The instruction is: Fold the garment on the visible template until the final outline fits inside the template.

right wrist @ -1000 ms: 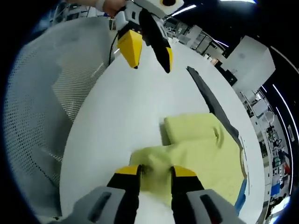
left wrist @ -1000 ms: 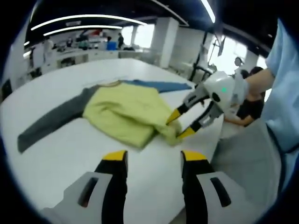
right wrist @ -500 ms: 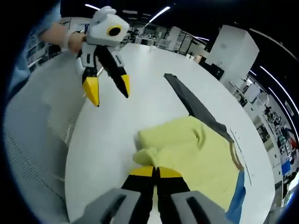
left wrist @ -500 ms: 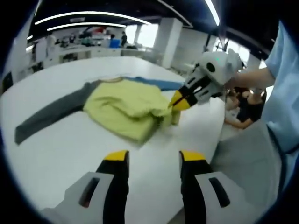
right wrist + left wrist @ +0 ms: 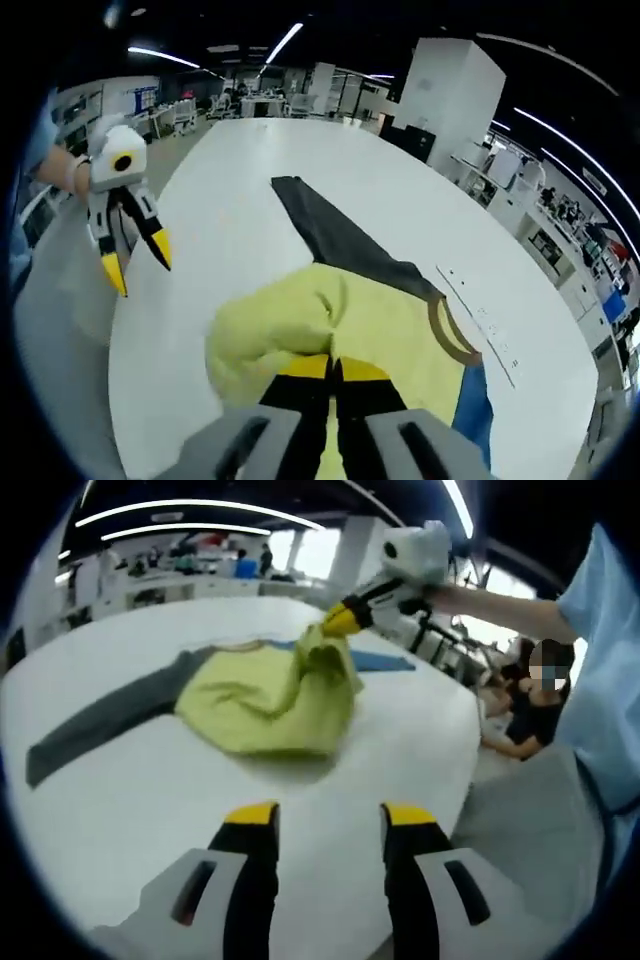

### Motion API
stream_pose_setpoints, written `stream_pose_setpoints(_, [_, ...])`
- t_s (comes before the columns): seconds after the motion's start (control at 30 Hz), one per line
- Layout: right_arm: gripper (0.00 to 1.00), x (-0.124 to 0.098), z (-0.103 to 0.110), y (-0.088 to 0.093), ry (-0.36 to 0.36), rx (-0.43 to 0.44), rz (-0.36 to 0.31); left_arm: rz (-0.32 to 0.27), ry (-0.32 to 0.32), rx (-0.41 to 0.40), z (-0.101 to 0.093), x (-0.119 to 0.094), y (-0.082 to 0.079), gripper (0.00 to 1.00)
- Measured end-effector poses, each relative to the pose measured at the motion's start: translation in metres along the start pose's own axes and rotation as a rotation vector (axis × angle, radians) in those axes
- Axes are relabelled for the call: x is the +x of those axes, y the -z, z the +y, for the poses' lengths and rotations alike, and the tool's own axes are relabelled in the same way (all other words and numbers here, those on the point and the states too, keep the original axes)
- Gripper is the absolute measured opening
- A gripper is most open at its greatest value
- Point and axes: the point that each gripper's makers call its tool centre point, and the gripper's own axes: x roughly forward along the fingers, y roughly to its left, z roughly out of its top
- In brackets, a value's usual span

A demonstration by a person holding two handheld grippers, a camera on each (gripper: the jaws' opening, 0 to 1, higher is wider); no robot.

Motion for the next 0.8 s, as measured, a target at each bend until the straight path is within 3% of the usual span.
stream_pose_setpoints(0.07, [0.0, 0.007, -0.008, 0.003, 0.002, 0.038, 0.001, 0.006, -0.001, -0.007, 0.002, 0.002, 0.001, 0.36])
stream_pose_setpoints(0.2, [0.0, 0.028, -0.028, 0.015, 0.017, 0.036, 0.034, 0.016, -0.005, -0.024, 0.005, 0.007, 0.003, 0.36])
stream_pose_setpoints(0.5, [0.0, 0.066, -0.052, 0.048, 0.017, 0.106, 0.11, 0.022, 0.002, -0.044, 0.007, 0.024, -0.002, 0.34])
stream_pose_setpoints(0.8, [0.0, 0.079, -0.052, 0.065, 0.007, 0.105, 0.15, 0.003, 0.021, -0.059, 0.002, 0.041, -0.012, 0.33])
